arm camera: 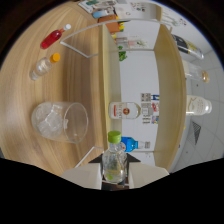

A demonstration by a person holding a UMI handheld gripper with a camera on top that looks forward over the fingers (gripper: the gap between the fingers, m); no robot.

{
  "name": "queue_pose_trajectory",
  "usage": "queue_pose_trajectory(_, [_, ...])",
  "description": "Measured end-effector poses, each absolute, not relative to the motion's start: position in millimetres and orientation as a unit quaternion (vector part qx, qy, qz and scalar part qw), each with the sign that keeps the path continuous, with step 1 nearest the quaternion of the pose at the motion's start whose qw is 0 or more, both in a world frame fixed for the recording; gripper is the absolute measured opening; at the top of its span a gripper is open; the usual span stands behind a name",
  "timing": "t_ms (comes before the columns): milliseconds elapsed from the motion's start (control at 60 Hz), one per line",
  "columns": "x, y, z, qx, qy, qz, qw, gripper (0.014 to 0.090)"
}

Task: Make me a cup of Vodka Sunrise.

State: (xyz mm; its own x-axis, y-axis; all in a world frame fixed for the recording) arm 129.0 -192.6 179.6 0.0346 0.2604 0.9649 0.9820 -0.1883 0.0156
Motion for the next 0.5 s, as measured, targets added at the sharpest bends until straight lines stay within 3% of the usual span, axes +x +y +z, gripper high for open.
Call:
queue_pose_trajectory(283, [111.3,-189.6,180.1,-0.469,-0.634,-0.545,0.284,0.0356])
queue_pose_trajectory(400, [109.8,-190.1,179.0,-0.445,-0.656,-0.550,0.264,0.0356])
queue_pose_trajectory(500, [113.2,-192.0,180.7,-0.456,-0.651,-0.547,0.263,0.0358])
